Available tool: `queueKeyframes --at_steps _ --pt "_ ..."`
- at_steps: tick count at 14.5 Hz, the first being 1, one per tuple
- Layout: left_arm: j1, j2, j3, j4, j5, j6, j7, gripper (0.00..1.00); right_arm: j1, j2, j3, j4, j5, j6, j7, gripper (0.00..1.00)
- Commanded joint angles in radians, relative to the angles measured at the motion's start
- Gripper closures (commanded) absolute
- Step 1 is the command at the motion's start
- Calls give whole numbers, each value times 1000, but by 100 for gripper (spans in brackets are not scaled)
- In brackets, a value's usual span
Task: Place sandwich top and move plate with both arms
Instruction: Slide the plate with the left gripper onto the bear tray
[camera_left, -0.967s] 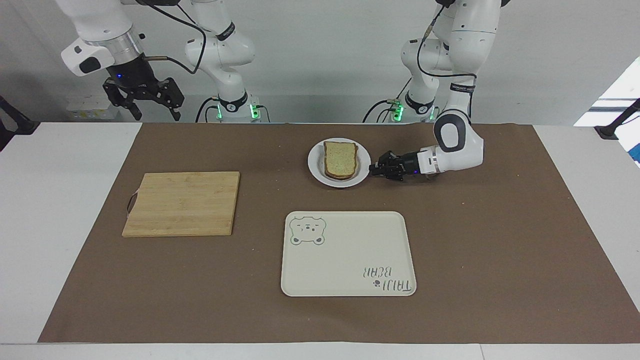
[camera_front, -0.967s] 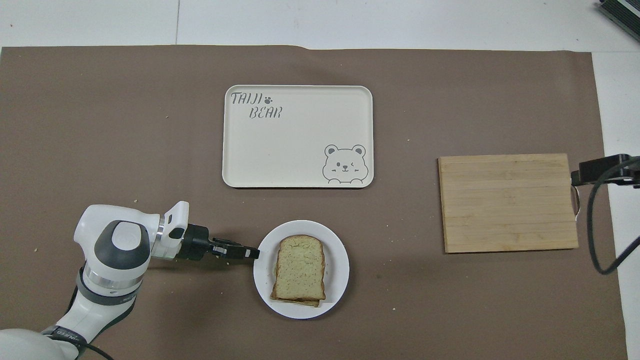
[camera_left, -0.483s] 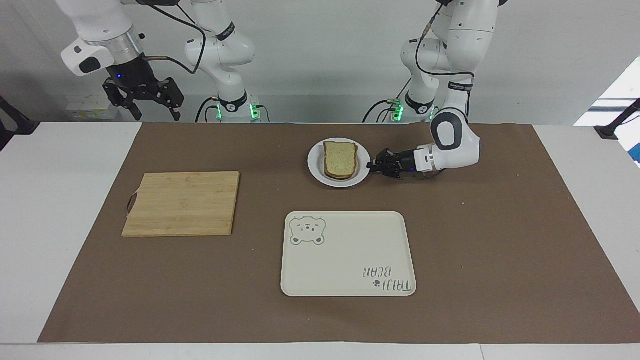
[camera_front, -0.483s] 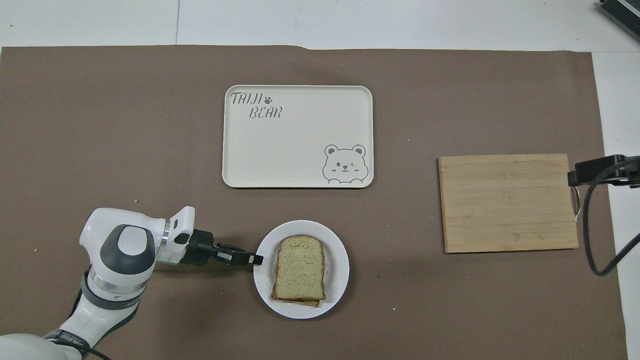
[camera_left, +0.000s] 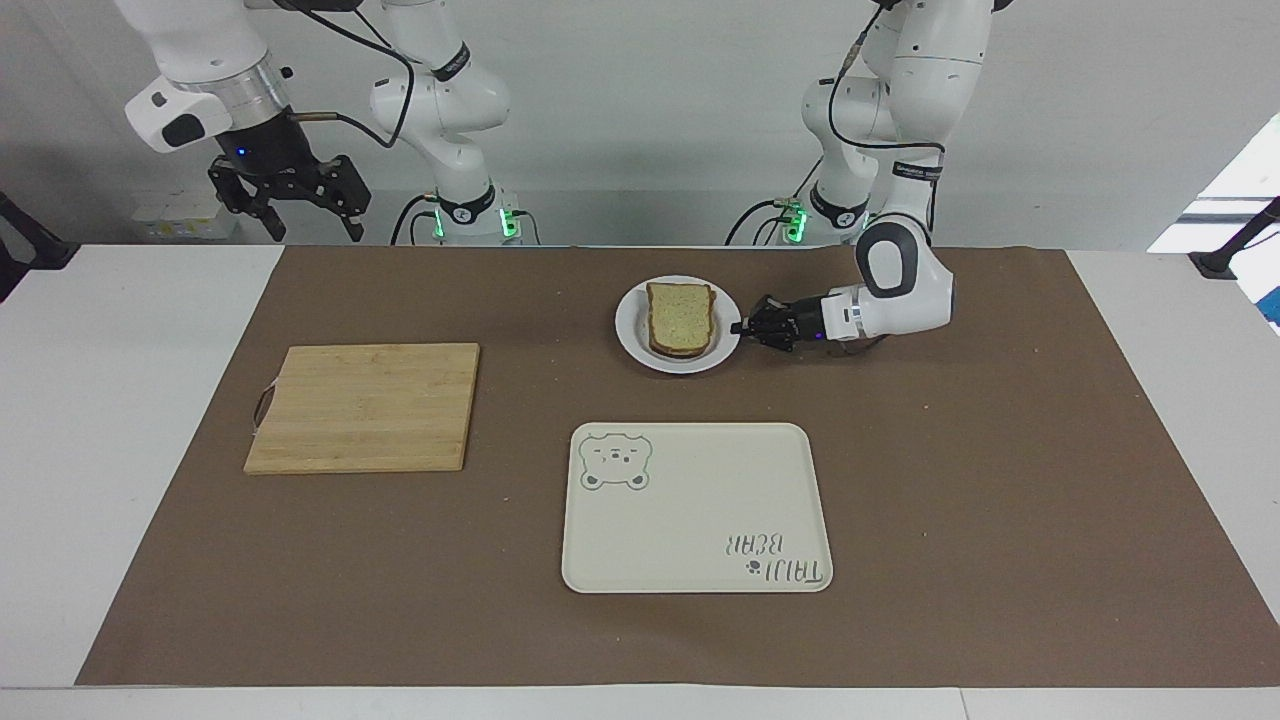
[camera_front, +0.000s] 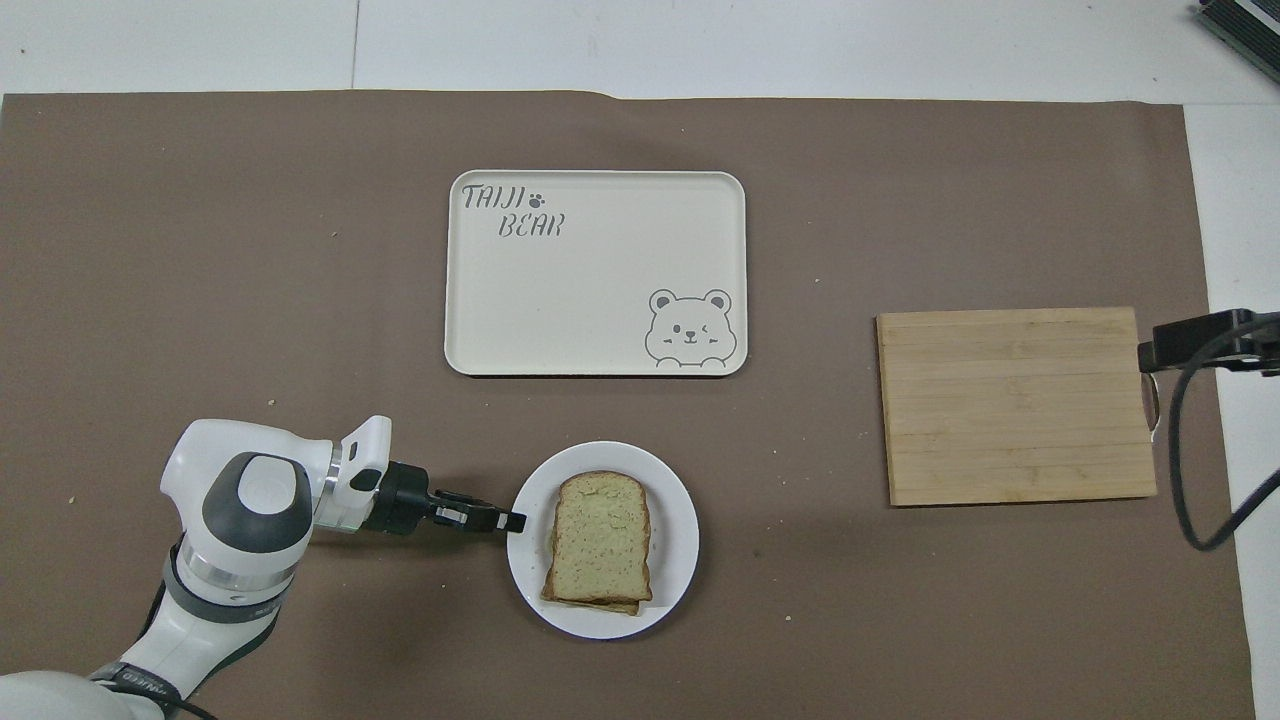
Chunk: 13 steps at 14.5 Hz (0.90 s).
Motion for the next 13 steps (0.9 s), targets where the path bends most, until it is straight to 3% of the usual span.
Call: queueKeyframes --at_steps 1,7,13 --pt "-18 -30 11 -27 -24 23 -13 100 -4 -19 0 -21 -5 15 -21 0" --pt "51 -10 15 93 -31 -95 -73 100 -4 -19 0 -21 -5 15 -21 0" --pt "84 102 14 330 -31 -153 -211 100 -4 -19 0 -21 -5 15 -21 0"
